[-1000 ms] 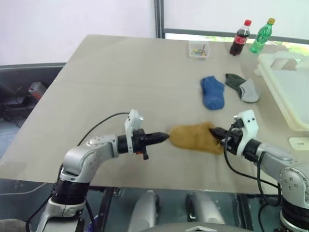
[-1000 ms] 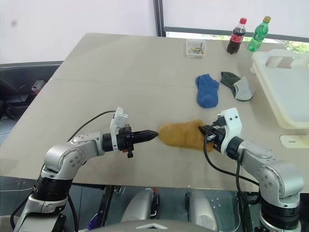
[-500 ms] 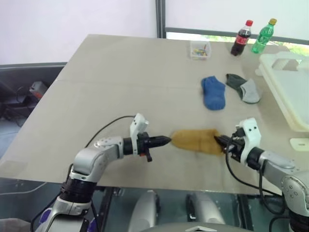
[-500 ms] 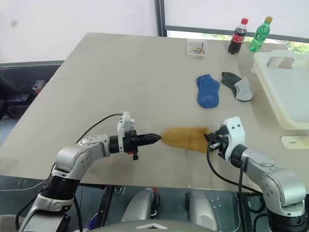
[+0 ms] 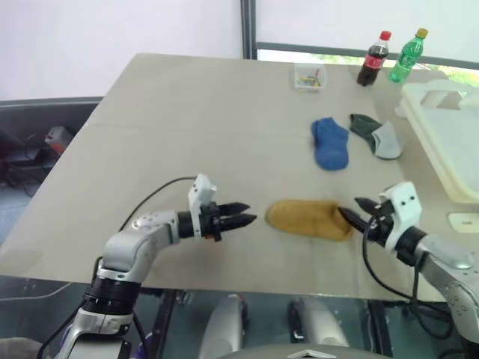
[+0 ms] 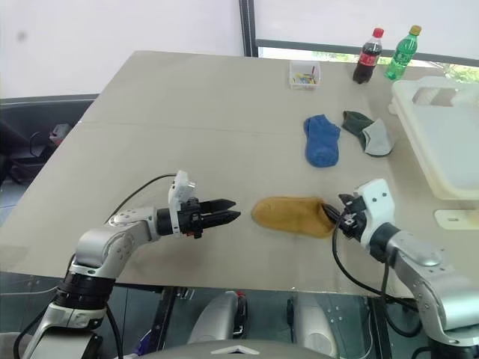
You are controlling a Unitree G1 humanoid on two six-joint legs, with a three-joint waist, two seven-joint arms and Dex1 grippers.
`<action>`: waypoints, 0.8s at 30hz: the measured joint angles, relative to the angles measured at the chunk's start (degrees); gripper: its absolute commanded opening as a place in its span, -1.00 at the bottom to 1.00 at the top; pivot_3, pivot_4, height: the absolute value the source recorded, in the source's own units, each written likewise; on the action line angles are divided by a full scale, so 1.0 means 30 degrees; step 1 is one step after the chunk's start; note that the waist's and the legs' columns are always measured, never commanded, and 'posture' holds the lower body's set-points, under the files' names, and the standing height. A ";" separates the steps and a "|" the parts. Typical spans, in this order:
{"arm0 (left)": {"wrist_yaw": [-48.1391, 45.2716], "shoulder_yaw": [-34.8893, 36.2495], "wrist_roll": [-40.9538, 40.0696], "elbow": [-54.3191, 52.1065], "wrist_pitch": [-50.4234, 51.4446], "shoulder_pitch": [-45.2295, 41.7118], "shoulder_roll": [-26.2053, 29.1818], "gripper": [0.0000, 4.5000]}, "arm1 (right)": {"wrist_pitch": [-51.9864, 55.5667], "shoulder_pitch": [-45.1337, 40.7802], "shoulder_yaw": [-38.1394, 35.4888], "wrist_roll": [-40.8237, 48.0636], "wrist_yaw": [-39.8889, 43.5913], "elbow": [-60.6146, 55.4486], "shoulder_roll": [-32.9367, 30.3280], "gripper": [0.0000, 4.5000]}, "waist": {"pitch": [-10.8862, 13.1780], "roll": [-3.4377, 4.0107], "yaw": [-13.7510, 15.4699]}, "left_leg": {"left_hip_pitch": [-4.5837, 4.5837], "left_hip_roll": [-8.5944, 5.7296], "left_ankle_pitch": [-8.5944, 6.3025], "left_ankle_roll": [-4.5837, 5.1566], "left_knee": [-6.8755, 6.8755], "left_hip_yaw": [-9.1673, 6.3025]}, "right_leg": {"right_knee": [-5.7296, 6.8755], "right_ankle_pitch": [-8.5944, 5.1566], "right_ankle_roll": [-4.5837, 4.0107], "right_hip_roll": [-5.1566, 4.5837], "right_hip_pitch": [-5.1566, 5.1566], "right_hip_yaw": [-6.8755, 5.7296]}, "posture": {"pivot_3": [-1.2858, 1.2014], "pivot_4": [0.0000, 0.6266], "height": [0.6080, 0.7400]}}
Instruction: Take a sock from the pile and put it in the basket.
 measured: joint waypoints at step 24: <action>0.0669 -0.1359 0.0510 0.1718 0.0607 -0.2705 -0.3582 -0.99 | -0.6510 -0.1726 0.6537 -0.5296 0.2872 0.5890 -0.0513 -1.00 | -0.0129 -0.0033 -0.0088 | 0.0029 0.0048 -0.0001 0.0001 0.0095 -0.0032 | 0.0033 0.0003 -0.0005 0.0068 0.0063 -0.0007 | 0.03 -0.52 1.00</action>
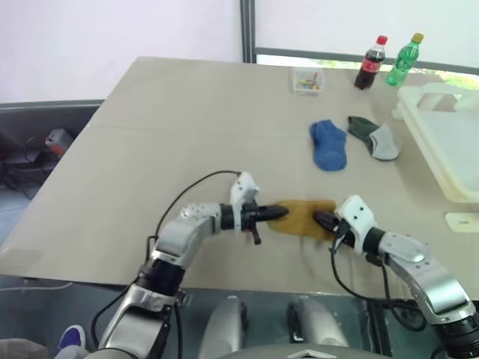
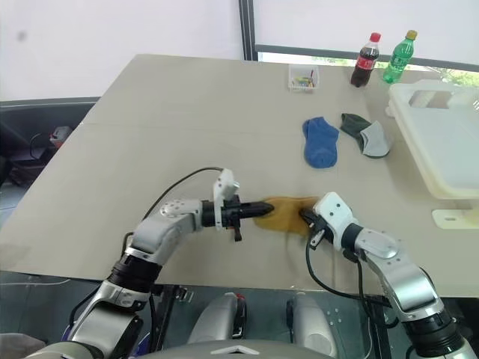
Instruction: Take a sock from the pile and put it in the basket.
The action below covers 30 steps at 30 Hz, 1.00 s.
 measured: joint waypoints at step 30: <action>0.2723 0.0622 -0.3358 0.3859 1.5295 -0.5461 -0.0471 0.99 | 0.0387 0.0259 0.0075 -0.0930 -0.0005 -0.0619 0.0402 -1.00 | 0.0001 0.0001 0.0025 | -0.0017 -0.0061 0.0001 -0.0002 0.0036 -0.0030 | 0.0009 -0.0001 -0.0001 0.0001 0.0002 -0.0027 | 0.03 -0.52 1.00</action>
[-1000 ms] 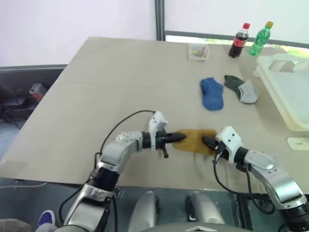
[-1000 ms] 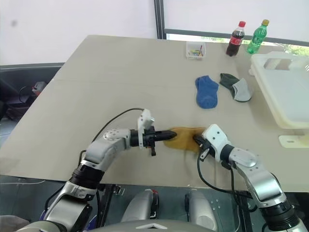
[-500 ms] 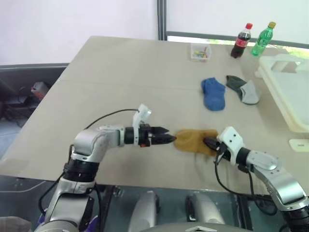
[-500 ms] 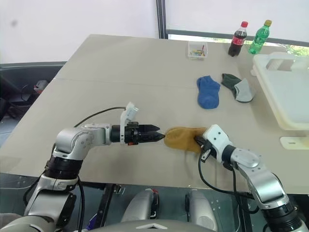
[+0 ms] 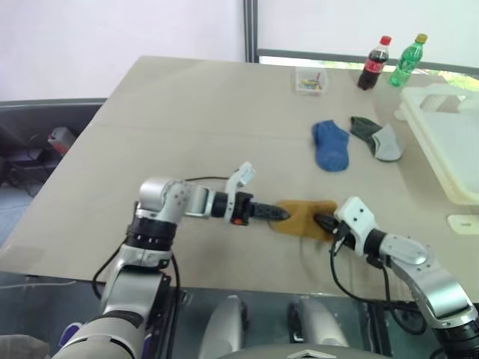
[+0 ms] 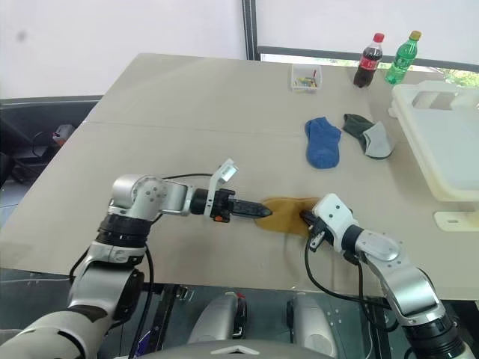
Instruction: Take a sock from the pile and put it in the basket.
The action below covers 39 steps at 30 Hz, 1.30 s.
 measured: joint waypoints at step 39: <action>-0.4677 -0.2151 0.2548 0.9584 -0.8726 -0.2719 -0.6411 0.99 | 0.3466 0.4327 -0.4251 0.0585 -0.0027 -0.6264 -0.2738 -1.00 | -0.0026 0.0058 0.0404 | -0.0021 -0.0030 -0.0004 0.0006 0.0055 -0.0043 | -0.0027 -0.0005 0.0007 0.0007 0.0042 -0.0041 | 0.03 -0.52 1.00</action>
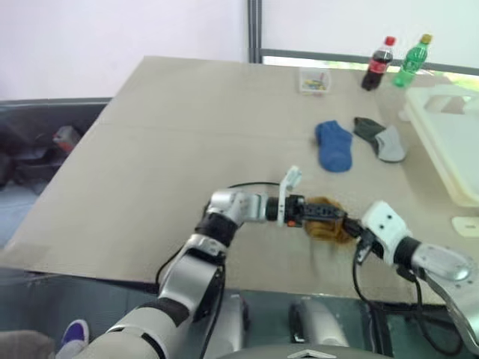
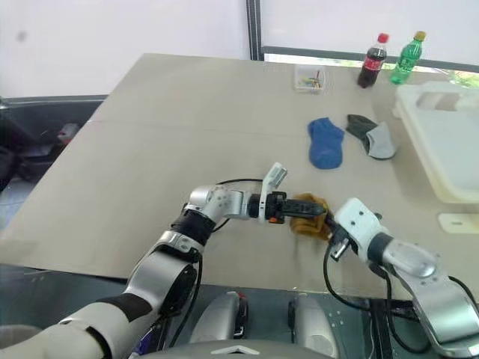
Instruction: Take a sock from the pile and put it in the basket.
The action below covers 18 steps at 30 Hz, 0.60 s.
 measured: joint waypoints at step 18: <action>-0.1981 -0.0316 0.1983 -0.9922 -0.5228 0.5462 0.4965 1.00 | 0.7745 -0.6144 -0.0357 0.6200 -0.4463 -0.0172 0.4325 0.96 | -0.0025 0.0066 -0.0070 | -0.0025 0.0039 0.0000 -0.0001 0.0002 0.0013 | 0.0034 0.0002 -0.0020 -0.0042 -0.0044 0.0032 | 0.03 -0.52 1.00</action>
